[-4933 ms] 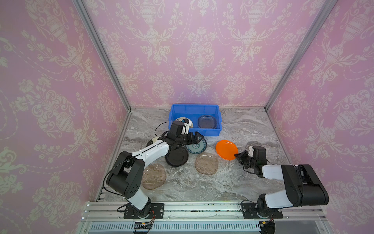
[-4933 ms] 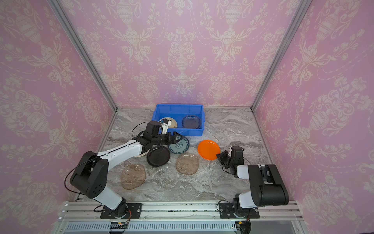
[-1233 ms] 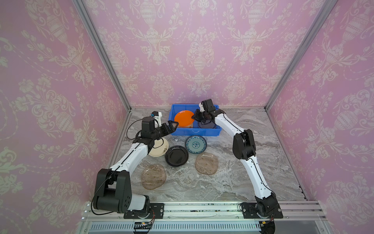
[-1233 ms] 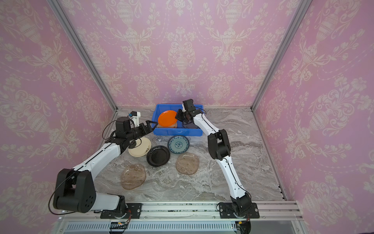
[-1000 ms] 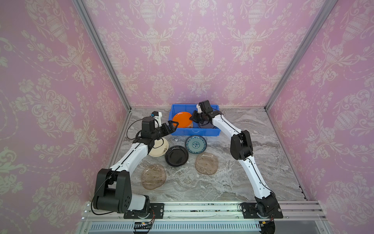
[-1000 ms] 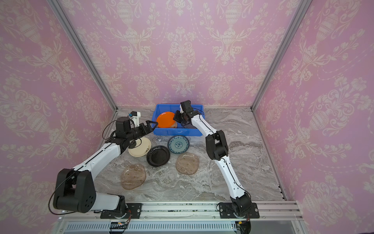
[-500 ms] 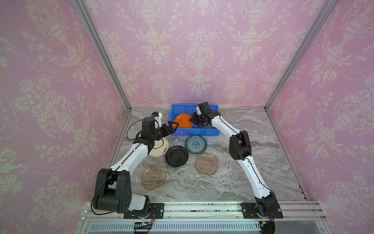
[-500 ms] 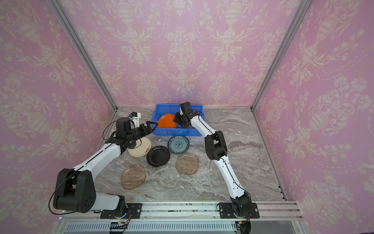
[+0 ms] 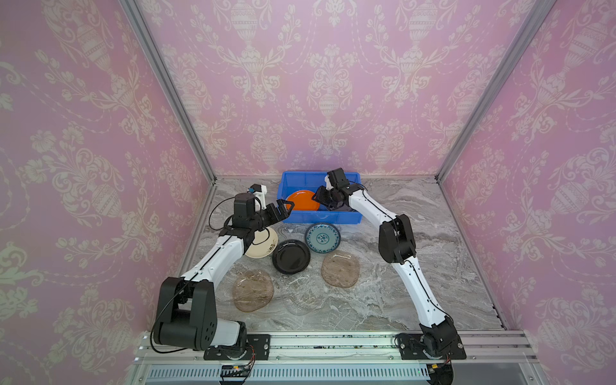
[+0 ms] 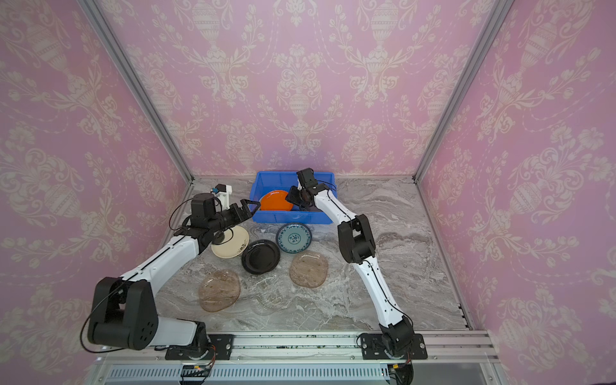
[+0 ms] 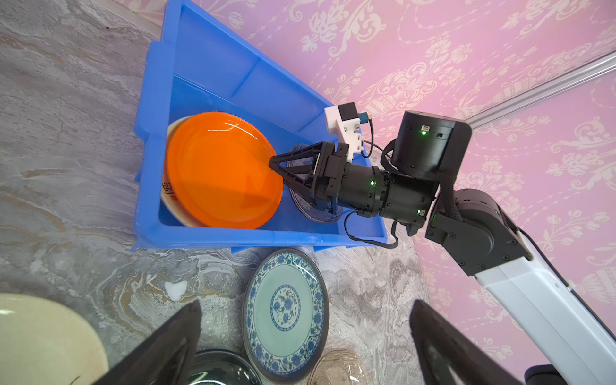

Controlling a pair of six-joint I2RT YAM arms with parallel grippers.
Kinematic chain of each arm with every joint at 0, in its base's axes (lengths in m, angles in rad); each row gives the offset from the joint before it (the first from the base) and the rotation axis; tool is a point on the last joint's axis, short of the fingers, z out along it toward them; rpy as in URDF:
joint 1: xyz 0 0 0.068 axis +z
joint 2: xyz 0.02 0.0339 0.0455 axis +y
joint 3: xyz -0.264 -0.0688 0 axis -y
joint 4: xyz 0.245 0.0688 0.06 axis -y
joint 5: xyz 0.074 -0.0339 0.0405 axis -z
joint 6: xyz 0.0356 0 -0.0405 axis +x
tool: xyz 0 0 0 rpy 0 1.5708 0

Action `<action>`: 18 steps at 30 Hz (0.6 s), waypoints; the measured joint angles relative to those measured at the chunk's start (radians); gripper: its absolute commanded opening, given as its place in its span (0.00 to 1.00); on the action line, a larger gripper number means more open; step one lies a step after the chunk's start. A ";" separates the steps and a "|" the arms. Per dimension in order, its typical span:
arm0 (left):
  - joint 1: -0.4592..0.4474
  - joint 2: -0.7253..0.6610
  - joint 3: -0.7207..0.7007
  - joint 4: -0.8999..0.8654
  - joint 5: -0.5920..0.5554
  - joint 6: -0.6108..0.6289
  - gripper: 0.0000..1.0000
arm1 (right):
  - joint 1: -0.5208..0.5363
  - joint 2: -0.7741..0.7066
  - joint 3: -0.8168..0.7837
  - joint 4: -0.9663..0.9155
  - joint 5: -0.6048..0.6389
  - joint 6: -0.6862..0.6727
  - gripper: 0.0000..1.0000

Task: Place the plates into the plastic bin on the countertop
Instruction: Place the plate in the plastic bin.

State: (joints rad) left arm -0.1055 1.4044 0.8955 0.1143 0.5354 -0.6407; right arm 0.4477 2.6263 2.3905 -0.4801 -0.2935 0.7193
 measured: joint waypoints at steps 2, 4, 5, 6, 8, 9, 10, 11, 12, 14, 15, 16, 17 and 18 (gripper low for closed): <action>0.000 0.000 0.000 0.001 0.000 0.000 0.99 | 0.000 -0.014 -0.021 -0.001 0.004 -0.007 0.46; 0.000 0.002 0.000 0.003 0.000 0.000 0.99 | 0.000 -0.027 -0.034 -0.002 0.006 -0.013 0.44; 0.000 0.005 0.000 0.006 0.000 0.000 0.99 | 0.000 -0.032 -0.035 -0.001 0.006 -0.014 0.43; 0.000 0.008 0.000 0.007 0.000 0.000 0.99 | 0.000 -0.038 -0.035 -0.001 0.006 -0.016 0.42; 0.000 0.014 0.000 0.011 0.000 0.000 0.99 | 0.000 -0.045 -0.036 0.002 0.006 -0.017 0.38; 0.000 0.016 0.000 0.011 0.000 0.000 0.99 | 0.000 -0.048 -0.036 0.004 0.006 -0.017 0.37; 0.000 0.017 0.000 0.012 0.000 0.000 0.99 | 0.000 -0.048 -0.036 0.006 0.005 -0.017 0.36; 0.000 0.018 0.000 0.012 0.000 0.000 0.99 | 0.000 -0.048 -0.036 0.008 0.004 -0.016 0.35; 0.000 0.019 -0.001 0.015 0.000 0.000 0.99 | 0.000 -0.048 -0.037 0.010 0.003 -0.016 0.34; 0.000 0.022 -0.001 0.022 0.000 0.000 0.99 | 0.000 -0.048 -0.037 0.011 0.002 -0.013 0.33; 0.000 0.025 -0.001 0.026 0.000 0.000 0.99 | 0.000 -0.048 -0.037 0.013 0.002 -0.012 0.32; 0.000 0.028 -0.001 0.027 0.000 0.000 0.99 | 0.000 -0.048 -0.037 0.013 0.001 -0.012 0.31; 0.000 0.031 -0.001 0.027 0.000 0.000 0.99 | 0.000 -0.047 -0.036 0.013 -0.002 -0.011 0.30; 0.000 0.035 -0.001 0.026 0.000 0.000 0.99 | 0.000 -0.044 -0.032 0.014 -0.005 -0.011 0.30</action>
State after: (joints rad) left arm -0.1055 1.4391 0.8948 0.1406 0.5358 -0.6411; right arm 0.4477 2.5824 2.3581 -0.4664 -0.2989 0.7086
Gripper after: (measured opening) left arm 0.993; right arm 0.306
